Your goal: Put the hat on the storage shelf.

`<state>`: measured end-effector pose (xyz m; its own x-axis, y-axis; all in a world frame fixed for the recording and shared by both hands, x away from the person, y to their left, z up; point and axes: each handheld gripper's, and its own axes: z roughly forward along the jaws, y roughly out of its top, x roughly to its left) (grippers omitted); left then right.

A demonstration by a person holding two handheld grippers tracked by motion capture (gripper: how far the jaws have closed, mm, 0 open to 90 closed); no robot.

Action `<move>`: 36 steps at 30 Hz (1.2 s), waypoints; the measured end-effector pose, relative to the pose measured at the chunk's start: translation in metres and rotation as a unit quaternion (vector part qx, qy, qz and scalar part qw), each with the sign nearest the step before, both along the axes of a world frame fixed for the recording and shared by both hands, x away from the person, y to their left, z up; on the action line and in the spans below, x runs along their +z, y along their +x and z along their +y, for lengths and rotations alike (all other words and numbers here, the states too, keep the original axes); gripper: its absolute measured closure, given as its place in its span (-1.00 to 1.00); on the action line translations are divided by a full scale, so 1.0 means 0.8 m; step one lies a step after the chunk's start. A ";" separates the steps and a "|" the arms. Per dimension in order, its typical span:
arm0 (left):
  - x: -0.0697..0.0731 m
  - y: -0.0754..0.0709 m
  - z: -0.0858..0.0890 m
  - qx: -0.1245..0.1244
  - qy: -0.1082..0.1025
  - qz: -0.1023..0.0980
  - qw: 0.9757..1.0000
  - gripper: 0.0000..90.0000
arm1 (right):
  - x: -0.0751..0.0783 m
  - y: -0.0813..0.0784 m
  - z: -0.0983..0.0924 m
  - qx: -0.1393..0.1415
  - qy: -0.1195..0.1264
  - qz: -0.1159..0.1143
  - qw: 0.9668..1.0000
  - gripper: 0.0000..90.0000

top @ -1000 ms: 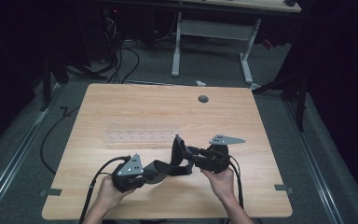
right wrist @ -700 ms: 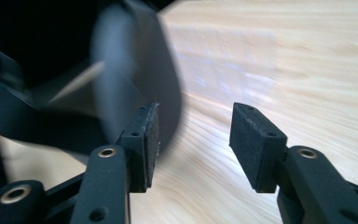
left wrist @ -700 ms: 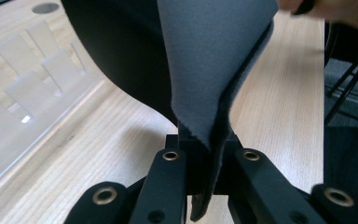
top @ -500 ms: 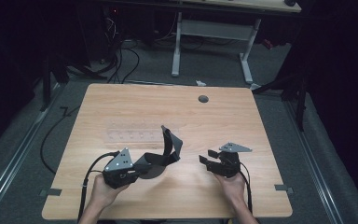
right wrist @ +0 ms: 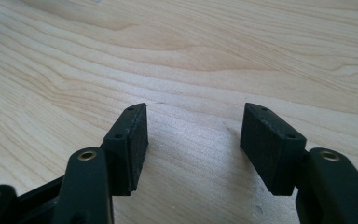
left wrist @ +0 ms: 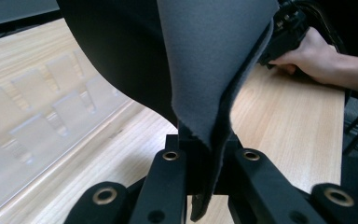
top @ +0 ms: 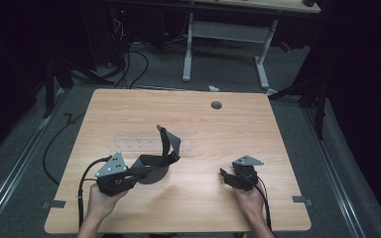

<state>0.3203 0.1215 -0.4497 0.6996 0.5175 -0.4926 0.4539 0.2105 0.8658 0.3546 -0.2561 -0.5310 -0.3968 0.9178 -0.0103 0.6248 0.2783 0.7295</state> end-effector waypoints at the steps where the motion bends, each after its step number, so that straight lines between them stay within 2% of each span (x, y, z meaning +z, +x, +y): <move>1: 0.001 0.001 0.002 0.004 -0.005 0.000 1.000 0.93 | 0.000 0.000 0.001 -0.001 -0.004 0.000 1.000 -0.11; 6: 0.006 0.005 0.008 0.018 -0.018 -0.003 1.000 0.93 | 0.000 0.003 0.000 -0.005 -0.005 0.000 1.000 -0.13; 12: 0.015 0.012 0.019 0.040 -0.030 -0.016 0.999 0.93 | 0.000 0.003 0.000 -0.006 -0.004 0.000 1.000 -0.13; 14: 0.019 0.016 0.022 0.052 -0.031 -0.020 0.998 0.93 | 0.000 0.003 0.000 -0.006 -0.004 0.000 1.000 -0.13; 24: 0.024 0.031 0.034 0.079 -0.033 -0.028 0.996 0.93 | 0.000 0.002 0.000 -0.007 -0.004 0.000 1.000 -0.13; 30: 0.028 0.043 0.044 0.104 -0.047 -0.032 0.993 0.93 | 0.000 0.002 0.000 -0.006 -0.005 0.000 1.000 -0.14; 36: 0.026 0.055 0.050 0.135 -0.047 -0.034 0.989 0.93 | 0.000 0.002 0.001 -0.007 -0.004 0.000 1.000 -0.15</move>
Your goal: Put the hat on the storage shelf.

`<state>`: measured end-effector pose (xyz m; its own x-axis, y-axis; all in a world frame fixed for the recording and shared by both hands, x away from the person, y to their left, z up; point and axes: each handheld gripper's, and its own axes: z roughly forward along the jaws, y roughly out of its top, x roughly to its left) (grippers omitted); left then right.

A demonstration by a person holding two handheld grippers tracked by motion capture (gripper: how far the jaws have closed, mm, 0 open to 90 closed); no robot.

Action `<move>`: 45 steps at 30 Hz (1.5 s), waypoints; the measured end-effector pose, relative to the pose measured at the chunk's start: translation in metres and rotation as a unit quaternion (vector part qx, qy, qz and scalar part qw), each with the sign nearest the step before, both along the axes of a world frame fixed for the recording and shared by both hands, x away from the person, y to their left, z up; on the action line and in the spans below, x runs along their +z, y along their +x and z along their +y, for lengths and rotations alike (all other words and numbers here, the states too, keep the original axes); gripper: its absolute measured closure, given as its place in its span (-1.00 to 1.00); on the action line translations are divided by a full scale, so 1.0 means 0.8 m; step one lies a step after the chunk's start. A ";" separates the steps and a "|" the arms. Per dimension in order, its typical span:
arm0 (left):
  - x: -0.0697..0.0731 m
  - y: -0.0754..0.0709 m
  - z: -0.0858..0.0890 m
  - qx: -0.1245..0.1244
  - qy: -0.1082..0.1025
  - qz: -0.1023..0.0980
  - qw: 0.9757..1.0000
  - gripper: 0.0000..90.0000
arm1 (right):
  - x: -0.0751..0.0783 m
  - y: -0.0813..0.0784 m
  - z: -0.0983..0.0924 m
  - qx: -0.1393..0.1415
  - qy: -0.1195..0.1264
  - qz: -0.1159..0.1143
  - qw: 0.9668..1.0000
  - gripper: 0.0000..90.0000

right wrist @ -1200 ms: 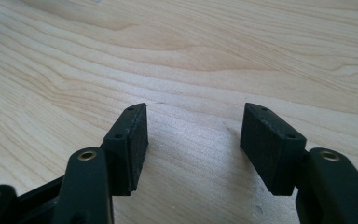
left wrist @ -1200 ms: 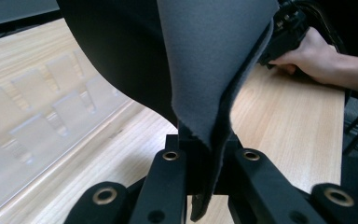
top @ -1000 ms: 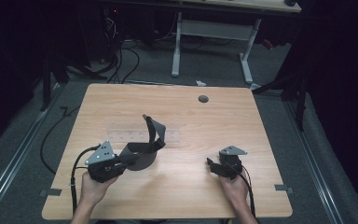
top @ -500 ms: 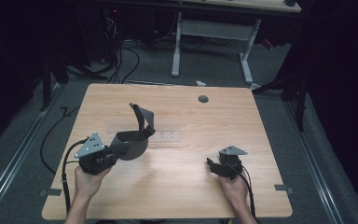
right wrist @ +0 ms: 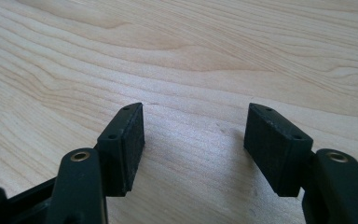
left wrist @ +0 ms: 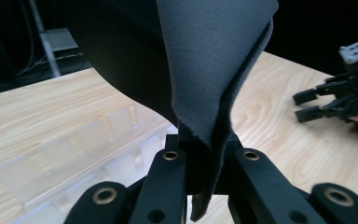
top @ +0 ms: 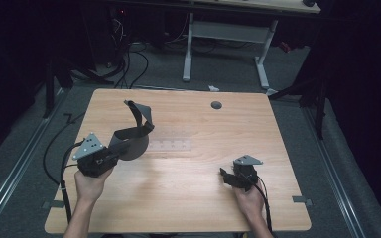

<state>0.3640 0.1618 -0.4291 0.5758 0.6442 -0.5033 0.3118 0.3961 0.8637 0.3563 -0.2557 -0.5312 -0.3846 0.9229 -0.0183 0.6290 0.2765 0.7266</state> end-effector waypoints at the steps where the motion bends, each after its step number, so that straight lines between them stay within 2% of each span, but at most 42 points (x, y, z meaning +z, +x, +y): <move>1: 0.000 0.002 0.002 0.002 0.001 -0.001 1.000 0.93 | 0.000 0.000 0.000 0.000 0.000 0.000 1.000 -0.15; 10: -0.004 0.017 0.012 0.039 0.001 -0.006 0.999 0.93 | 0.000 0.000 0.000 0.001 0.000 0.000 1.000 -0.16; 22: 0.004 0.031 0.027 0.063 0.016 -0.028 0.997 0.93 | 0.000 0.000 0.000 0.000 0.000 0.000 1.000 -0.16; 27: 0.003 0.040 0.035 0.076 0.010 -0.025 0.997 0.93 | 0.000 0.000 0.000 0.000 0.000 0.000 1.000 -0.16; 33: 0.001 0.052 0.037 0.091 0.031 -0.021 0.995 0.93 | 0.000 0.000 0.000 0.000 0.000 0.000 1.000 -0.17; 35: 0.001 0.056 0.040 0.099 0.034 -0.020 0.994 0.93 | 0.000 0.000 0.000 0.000 0.000 0.000 1.000 -0.17; 37: -0.001 0.059 0.042 0.106 0.045 -0.020 0.993 0.93 | 0.000 0.000 0.000 0.000 0.000 0.000 1.000 -0.17; 45: -0.006 0.069 0.047 0.126 0.052 -0.018 0.990 0.93 | 0.000 0.000 0.000 0.001 0.000 0.000 1.000 -0.17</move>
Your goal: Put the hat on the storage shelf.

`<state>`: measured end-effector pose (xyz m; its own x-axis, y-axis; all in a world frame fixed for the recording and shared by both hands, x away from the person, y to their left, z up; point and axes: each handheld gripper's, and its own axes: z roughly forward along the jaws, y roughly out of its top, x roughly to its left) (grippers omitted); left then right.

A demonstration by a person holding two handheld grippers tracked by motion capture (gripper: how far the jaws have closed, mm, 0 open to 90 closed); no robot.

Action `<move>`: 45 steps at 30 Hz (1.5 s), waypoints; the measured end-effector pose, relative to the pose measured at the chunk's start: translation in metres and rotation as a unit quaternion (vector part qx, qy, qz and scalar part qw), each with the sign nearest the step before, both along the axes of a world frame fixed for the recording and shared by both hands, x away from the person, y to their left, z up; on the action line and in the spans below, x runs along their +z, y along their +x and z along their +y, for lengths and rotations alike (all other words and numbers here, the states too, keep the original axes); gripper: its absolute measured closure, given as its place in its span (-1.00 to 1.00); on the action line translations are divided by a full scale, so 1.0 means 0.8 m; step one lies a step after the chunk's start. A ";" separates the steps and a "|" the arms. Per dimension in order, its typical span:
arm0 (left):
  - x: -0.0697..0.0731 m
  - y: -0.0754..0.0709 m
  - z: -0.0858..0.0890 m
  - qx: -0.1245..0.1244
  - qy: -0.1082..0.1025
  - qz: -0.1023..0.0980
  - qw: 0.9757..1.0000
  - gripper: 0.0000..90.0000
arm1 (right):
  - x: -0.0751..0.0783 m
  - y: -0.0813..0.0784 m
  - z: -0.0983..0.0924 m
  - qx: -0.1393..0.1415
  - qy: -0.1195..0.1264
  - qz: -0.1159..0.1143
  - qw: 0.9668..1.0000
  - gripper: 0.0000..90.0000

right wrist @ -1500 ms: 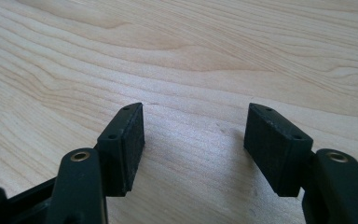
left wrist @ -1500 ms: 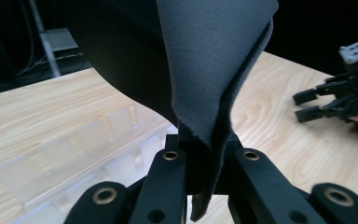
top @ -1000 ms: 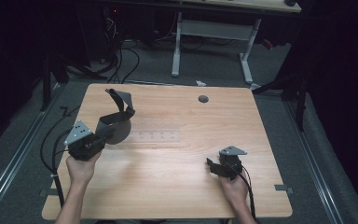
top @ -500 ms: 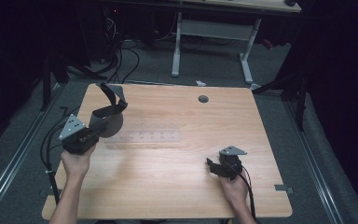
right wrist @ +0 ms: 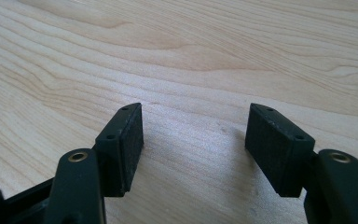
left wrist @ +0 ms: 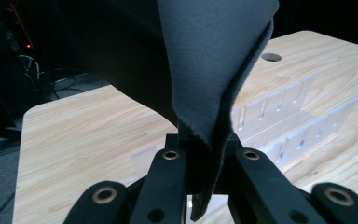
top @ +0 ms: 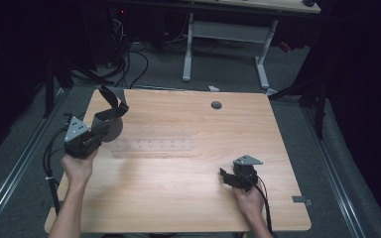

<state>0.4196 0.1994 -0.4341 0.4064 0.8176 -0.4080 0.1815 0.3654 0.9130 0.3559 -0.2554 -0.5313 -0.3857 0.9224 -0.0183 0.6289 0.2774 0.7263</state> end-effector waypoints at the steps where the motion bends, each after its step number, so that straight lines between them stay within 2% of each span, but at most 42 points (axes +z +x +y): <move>1: -0.001 0.001 0.000 0.001 0.004 0.001 1.000 0.93 | 0.000 0.000 0.000 0.000 0.000 0.000 1.000 -0.17; 8: -0.010 0.007 -0.004 0.013 0.025 0.006 1.000 0.93 | 0.000 0.000 0.000 0.000 0.000 0.000 1.000 -0.17; 27: -0.017 0.011 -0.005 0.032 0.029 0.020 0.999 0.93 | 0.000 -0.001 0.001 0.001 -0.001 0.001 1.000 -0.18; 35: -0.017 0.012 -0.005 0.034 0.017 0.024 0.999 0.93 | 0.000 -0.001 0.001 0.002 -0.002 0.000 1.000 -0.18; 45: -0.014 0.016 -0.011 0.037 0.017 0.033 0.999 0.93 | 0.000 -0.001 0.003 0.004 -0.003 -0.001 1.000 -0.18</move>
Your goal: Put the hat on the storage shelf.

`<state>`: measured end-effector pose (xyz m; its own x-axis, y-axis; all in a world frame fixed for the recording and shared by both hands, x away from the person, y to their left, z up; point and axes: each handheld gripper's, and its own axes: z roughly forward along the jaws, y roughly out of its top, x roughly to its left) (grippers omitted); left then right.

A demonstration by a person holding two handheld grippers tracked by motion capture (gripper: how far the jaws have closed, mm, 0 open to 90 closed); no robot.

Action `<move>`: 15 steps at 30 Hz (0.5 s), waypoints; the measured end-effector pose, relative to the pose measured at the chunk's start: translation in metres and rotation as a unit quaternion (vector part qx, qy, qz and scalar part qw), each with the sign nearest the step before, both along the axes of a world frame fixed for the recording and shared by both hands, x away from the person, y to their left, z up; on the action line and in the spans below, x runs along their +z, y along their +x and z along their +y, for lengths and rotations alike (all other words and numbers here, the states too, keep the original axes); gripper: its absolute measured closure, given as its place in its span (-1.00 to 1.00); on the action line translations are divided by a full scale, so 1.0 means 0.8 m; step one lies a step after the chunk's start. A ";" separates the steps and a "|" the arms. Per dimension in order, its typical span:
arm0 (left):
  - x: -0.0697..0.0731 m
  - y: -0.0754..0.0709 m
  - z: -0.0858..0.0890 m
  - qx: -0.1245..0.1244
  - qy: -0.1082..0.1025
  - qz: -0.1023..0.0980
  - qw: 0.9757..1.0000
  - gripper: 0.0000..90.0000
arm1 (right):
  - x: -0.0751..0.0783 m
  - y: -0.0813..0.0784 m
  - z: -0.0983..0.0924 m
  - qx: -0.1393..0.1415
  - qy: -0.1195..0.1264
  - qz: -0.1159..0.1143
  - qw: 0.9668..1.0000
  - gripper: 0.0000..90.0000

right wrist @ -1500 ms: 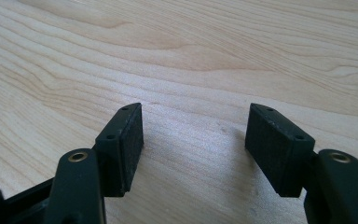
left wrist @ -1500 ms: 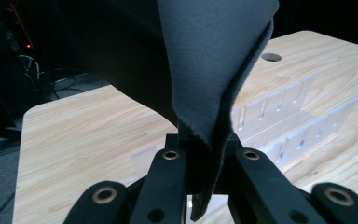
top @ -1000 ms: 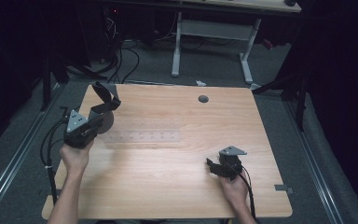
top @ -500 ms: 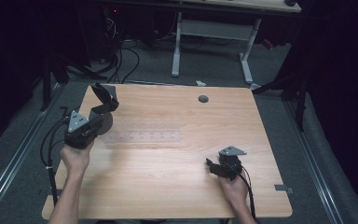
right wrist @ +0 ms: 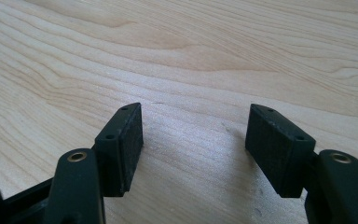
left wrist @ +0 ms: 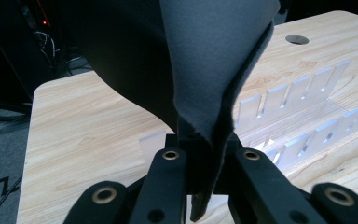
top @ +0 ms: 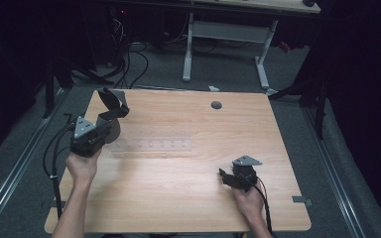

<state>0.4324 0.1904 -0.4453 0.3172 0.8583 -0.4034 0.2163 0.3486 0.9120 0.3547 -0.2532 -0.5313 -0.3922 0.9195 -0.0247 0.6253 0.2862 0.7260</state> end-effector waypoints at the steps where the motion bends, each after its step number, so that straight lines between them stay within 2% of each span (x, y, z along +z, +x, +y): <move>1: 0.000 0.001 -0.001 0.002 -0.004 0.001 1.000 0.93 | 0.000 0.000 0.000 -0.001 0.001 0.001 1.000 -0.18; 11: 0.002 0.003 -0.006 0.006 0.002 0.011 1.000 0.93 | 0.000 0.000 0.000 0.001 0.001 0.001 1.000 -0.19; 15: 0.003 0.004 -0.008 0.007 -0.006 0.012 1.000 0.93 | 0.000 0.000 0.000 0.002 0.001 0.001 1.000 -0.19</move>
